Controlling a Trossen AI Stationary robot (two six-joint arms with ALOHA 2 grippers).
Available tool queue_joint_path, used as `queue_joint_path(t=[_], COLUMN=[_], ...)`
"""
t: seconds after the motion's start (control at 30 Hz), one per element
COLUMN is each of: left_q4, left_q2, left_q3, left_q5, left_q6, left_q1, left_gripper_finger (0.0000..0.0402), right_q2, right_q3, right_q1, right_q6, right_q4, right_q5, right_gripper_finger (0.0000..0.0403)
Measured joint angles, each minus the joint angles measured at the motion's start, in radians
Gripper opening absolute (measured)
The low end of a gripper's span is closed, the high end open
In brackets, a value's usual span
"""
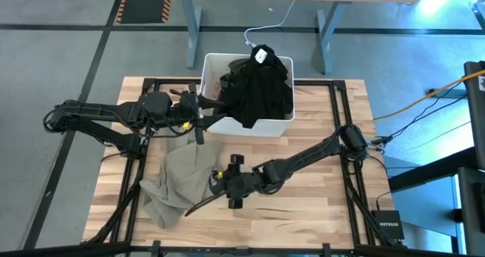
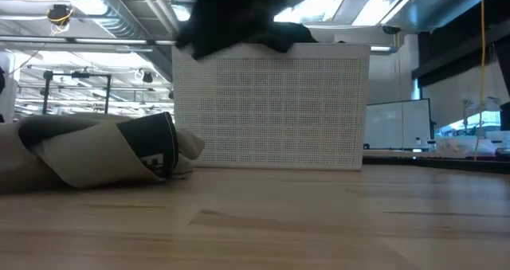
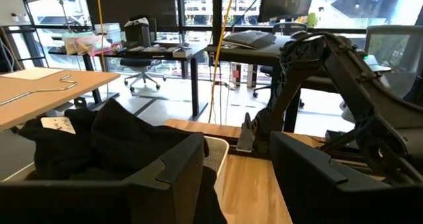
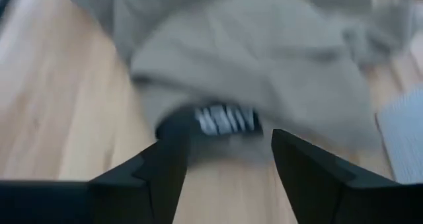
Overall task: Sort clothes
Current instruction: Put the brown short into the white laundry bin
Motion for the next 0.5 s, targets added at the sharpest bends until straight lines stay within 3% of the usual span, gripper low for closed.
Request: queue_joint_path(t=[0.2,0.3,0.5], left_q4=[-0.003,-0.002,-0.006], left_q2=[-0.004,-0.004,-0.004], left_q3=[0.0,0.0,0.0], left_q5=[0.0,0.0,0.001], left_q6=[0.036,0.028,0.023], left_q1=[0.0,0.0,0.0], left_gripper_finger=[0.017,0.017,0.017], right_q2=[0.016,0.056,0.154], right_q3=[0.001,0.001,-0.001], right_q1=[-0.02,-0.039,-0.093], right_q6=[-0.083,-0.106,-0.191], right_q4=[0.178,0.261,0.401], right_q5=[-0.034,-0.1,-0.15], right_gripper_finger=[0.0277,0.0301,0.032])
